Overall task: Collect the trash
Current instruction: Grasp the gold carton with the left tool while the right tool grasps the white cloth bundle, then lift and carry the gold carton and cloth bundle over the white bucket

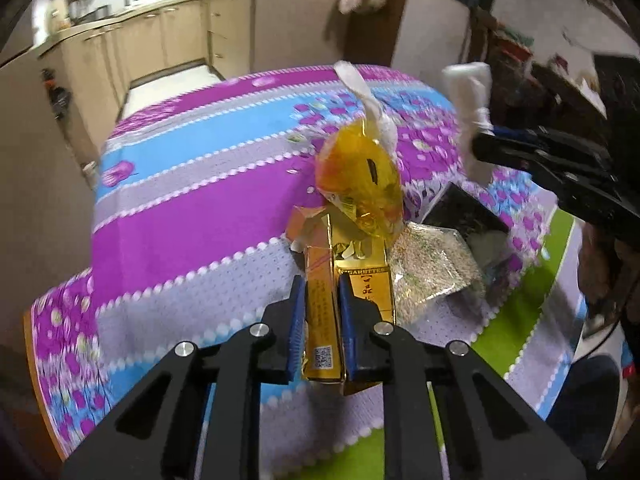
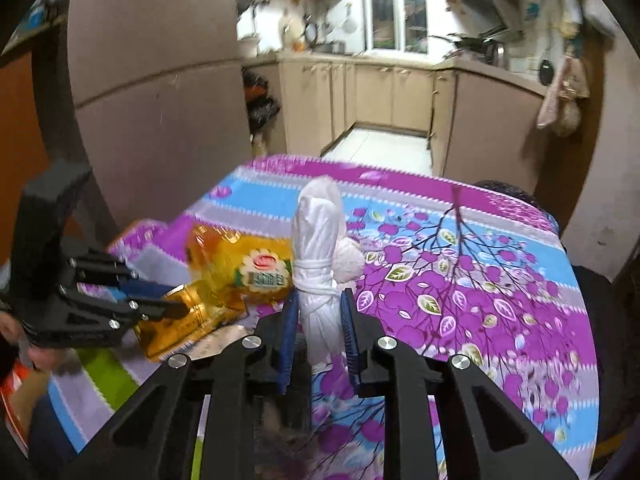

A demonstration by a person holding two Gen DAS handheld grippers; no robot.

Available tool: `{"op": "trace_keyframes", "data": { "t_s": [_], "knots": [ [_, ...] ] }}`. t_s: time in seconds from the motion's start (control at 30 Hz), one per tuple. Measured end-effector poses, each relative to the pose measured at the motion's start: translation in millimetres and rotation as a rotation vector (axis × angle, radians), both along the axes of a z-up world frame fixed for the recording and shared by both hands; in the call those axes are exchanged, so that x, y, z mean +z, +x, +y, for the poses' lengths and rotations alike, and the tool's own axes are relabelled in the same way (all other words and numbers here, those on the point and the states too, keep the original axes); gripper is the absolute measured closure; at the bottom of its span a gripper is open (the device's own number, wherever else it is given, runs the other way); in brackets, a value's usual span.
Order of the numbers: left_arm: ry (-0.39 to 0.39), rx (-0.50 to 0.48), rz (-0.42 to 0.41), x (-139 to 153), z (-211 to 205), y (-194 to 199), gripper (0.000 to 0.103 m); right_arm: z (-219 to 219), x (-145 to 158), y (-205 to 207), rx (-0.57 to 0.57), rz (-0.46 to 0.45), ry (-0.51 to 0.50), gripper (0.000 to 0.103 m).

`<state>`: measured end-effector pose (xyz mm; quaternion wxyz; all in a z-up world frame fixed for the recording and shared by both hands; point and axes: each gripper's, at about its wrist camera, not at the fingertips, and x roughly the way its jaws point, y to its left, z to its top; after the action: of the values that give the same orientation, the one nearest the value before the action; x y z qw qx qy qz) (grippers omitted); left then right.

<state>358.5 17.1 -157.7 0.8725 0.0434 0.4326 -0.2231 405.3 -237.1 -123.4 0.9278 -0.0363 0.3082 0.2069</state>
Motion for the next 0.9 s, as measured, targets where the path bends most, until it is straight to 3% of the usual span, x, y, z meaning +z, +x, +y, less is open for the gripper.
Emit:
{"op": "trace_keyframes", "data": {
  "t_s": [0.2, 0.37, 0.67, 0.9],
  "knots": [
    [-0.031, 0.109, -0.104, 25.6, 11.2, -32.9, 0.088, -5.6, 24.4, -33.0, -0.067, -0.063, 0.053, 0.081],
    [-0.033, 0.197, -0.239, 57.6, 10.6, -62.9, 0.088, -5.8, 39.8, -64.6, -0.130, -0.081, 0.064, 0.081],
    [0.028, 0.257, -0.497, 99.8, -29.9, -126.9, 0.088, -3.3, 59.4, -124.0, -0.202, -0.108, 0.057, 0.081],
    [0.036, 0.269, -0.575, 118.4, -52.5, -153.8, 0.087, -13.0, 73.2, -151.3, -0.237, -0.141, 0.064, 0.081]
  ]
}}
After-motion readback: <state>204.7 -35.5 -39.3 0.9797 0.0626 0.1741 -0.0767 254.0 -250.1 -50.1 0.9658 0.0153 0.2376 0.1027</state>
